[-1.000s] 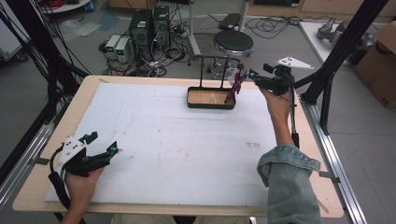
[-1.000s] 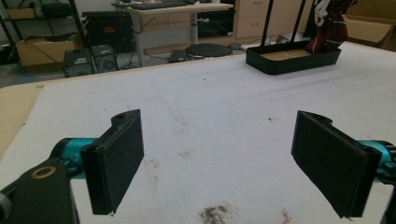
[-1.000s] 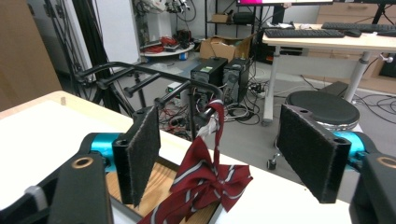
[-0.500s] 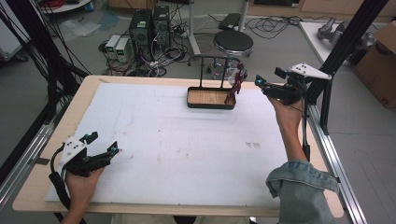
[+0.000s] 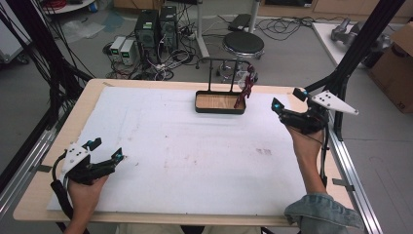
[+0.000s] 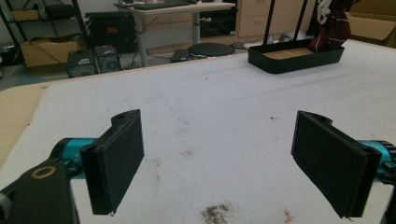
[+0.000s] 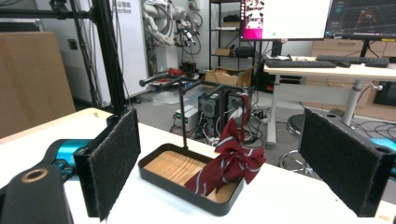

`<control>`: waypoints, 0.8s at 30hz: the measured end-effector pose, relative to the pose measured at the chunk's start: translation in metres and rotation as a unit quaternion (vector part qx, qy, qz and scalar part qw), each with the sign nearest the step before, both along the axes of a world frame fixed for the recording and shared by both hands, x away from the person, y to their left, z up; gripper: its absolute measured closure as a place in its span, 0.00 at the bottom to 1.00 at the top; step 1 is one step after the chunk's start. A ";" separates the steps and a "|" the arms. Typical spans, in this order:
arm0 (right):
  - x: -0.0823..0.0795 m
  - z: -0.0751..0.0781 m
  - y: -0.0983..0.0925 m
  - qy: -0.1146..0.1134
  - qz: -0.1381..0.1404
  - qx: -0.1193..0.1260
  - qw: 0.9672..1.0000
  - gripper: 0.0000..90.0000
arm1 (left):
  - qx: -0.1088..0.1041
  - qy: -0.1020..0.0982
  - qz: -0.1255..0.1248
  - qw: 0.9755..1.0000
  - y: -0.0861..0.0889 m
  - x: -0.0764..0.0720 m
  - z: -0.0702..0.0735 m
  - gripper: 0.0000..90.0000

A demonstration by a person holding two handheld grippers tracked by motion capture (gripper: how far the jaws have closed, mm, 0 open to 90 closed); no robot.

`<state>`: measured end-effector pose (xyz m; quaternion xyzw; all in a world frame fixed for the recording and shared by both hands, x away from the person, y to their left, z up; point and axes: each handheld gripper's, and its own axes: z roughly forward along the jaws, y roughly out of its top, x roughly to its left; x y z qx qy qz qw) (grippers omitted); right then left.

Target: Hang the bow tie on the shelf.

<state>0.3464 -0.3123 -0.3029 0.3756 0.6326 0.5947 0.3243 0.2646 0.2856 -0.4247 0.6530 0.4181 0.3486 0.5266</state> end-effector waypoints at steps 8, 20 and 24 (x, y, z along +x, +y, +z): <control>-0.031 -0.015 -0.003 -0.008 -0.001 0.012 1.000 0.13 | 0.000 0.000 0.001 1.000 0.000 -0.001 0.000 0.19; -0.068 -0.053 -0.010 -0.014 -0.019 0.017 1.000 0.13 | 0.004 0.001 0.002 1.000 -0.001 -0.001 0.000 0.19; -0.074 -0.063 -0.009 -0.013 -0.021 0.017 1.000 0.13 | 0.005 0.000 0.003 1.000 -0.001 -0.001 0.000 0.19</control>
